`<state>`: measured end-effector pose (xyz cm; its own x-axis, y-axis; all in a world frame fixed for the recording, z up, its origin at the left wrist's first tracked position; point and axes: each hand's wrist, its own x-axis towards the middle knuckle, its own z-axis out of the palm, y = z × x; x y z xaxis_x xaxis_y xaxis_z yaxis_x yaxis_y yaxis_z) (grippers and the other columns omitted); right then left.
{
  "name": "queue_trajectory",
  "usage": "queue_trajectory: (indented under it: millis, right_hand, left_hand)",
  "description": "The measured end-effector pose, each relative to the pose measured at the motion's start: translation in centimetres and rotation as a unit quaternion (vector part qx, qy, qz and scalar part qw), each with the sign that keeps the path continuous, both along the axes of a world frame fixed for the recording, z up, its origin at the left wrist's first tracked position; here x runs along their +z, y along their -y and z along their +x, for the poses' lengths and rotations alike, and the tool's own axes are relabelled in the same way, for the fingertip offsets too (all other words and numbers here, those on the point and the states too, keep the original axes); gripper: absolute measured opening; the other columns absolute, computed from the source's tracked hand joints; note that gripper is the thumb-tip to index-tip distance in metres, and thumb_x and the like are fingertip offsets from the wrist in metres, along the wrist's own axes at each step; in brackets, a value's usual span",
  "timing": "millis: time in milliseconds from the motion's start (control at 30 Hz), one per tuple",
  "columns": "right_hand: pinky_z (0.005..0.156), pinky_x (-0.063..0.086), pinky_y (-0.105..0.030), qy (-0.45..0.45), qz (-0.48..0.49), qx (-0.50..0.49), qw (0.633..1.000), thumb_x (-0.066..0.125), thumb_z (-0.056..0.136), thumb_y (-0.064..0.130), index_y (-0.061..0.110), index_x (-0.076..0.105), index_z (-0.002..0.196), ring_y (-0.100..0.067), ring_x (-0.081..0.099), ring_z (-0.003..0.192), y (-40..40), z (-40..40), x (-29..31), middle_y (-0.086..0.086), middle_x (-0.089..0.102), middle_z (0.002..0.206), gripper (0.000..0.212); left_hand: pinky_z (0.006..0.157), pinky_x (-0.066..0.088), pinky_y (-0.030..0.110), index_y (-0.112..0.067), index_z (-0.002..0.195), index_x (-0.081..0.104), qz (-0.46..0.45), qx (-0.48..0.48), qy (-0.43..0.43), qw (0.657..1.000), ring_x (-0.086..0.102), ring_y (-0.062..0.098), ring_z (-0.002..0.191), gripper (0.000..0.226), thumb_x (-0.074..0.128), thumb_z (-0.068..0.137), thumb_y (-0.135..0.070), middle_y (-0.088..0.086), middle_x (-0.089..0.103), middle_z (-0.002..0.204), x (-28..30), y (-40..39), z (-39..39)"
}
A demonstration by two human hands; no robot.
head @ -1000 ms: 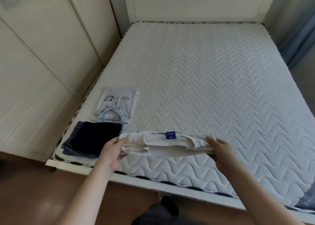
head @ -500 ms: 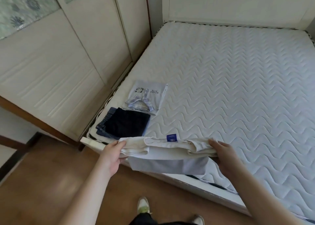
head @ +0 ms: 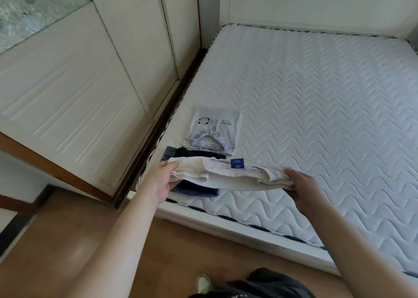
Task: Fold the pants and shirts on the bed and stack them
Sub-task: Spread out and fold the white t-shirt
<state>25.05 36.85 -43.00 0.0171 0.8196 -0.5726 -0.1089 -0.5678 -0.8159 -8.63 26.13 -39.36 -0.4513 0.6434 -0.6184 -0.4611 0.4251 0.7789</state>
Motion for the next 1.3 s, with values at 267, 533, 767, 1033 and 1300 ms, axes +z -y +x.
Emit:
queue_trajectory:
  millis: [267, 533, 767, 1033, 1300]
  right_hand:
    - [0.055, 0.055, -0.022, -0.021, 0.002, -0.014, 1.000, 0.063, 0.093, 0.015, 0.008, 0.074, 0.078, -0.013, 0.067, 0.063, -4.9, -5.0, -0.2, -0.006, 0.069, 0.070, 0.020]
    - [0.062, 0.054, -0.026, -0.009, -0.019, -0.021, 1.000, 0.060, 0.092, 0.010, 0.005, 0.067, 0.087, -0.017, 0.062, 0.071, -12.2, -9.9, -1.3, -0.009, 0.063, 0.080, 0.011]
    - [0.056, 0.055, -0.023, -0.029, -0.021, -0.030, 0.999, 0.058, 0.092, 0.008, 0.004, 0.066, 0.086, -0.013, 0.064, 0.061, -21.5, -14.9, -1.4, -0.007, 0.064, 0.072, 0.010]
    - [0.052, 0.055, -0.022, -0.013, -0.025, -0.069, 0.997, 0.056, 0.094, 0.007, 0.006, 0.064, 0.083, -0.018, 0.063, 0.068, -34.0, -20.4, -4.2, -0.009, 0.063, 0.077, 0.014]
    - [0.058, 0.057, -0.024, 0.008, -0.002, -0.074, 0.997, 0.056, 0.094, 0.008, 0.011, 0.061, 0.082, -0.017, 0.062, 0.069, -46.3, -24.8, -5.2, -0.007, 0.062, 0.079, 0.014]
  left_hand:
    - [0.052, 0.056, 0.024, -0.006, 0.095, 0.064, -0.018, -0.013, -0.018, 1.000, 0.065, 0.019, 0.076, 0.011, 0.053, 0.098, -0.008, 0.011, 0.067, 0.088, -0.3, -7.4, -6.2]
    - [0.053, 0.054, 0.026, -0.002, 0.101, 0.064, -0.046, -0.050, -0.055, 0.996, 0.065, 0.021, 0.076, 0.013, 0.052, 0.098, -0.006, 0.014, 0.067, 0.090, -1.3, -15.1, -10.8]
    - [0.063, 0.050, 0.028, -0.007, 0.096, 0.064, -0.049, -0.064, -0.063, 0.995, 0.064, 0.019, 0.081, 0.013, 0.051, 0.098, -0.007, 0.011, 0.067, 0.092, -2.2, -24.1, -15.0]
    - [0.051, 0.054, 0.022, -0.011, 0.090, 0.060, -0.035, -0.099, -0.056, 0.993, 0.063, 0.015, 0.074, 0.015, 0.048, 0.099, -0.006, 0.007, 0.065, 0.087, -5.7, -39.5, -19.8]
    - [0.054, 0.055, 0.025, -0.014, 0.091, 0.057, -0.029, -0.134, -0.078, 0.987, 0.061, 0.015, 0.070, 0.013, 0.047, 0.099, -0.010, 0.005, 0.063, 0.085, -7.5, -51.9, -23.2]
